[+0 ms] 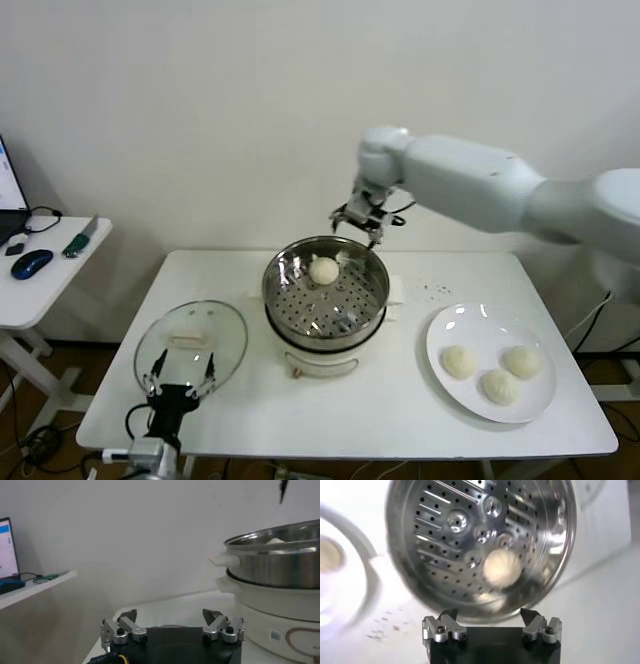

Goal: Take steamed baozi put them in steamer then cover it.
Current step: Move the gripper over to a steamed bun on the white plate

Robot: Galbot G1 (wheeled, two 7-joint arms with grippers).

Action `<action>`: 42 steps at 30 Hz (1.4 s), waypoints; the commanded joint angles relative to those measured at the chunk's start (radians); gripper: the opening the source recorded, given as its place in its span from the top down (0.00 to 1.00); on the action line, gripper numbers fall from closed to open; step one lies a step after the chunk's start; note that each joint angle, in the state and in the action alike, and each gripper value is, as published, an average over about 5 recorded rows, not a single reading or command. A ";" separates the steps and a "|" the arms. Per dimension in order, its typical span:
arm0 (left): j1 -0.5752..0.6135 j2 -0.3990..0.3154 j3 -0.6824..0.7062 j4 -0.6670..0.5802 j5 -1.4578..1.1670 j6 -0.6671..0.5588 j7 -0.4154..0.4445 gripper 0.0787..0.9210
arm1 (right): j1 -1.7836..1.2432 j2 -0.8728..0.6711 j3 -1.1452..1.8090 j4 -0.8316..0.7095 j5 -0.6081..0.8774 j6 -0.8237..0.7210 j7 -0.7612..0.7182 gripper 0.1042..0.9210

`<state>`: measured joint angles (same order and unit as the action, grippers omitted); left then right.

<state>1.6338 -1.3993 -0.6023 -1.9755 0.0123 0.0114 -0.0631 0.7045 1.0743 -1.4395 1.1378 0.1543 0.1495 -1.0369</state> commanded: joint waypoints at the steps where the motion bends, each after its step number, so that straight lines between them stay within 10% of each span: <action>1: -0.003 -0.003 0.004 -0.002 -0.001 -0.009 -0.005 0.12 | 0.089 -0.350 -0.153 0.214 0.330 -0.403 0.020 0.12; 42: 0.018 -0.034 0.014 -0.017 0.037 0.014 -0.026 0.12 | -0.522 -0.384 0.183 0.085 0.011 -0.406 0.019 0.12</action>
<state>1.6535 -1.4318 -0.5881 -1.9976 0.0434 0.0226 -0.0893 0.2324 0.6793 -1.2903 1.2560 0.1936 -0.2549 -1.0176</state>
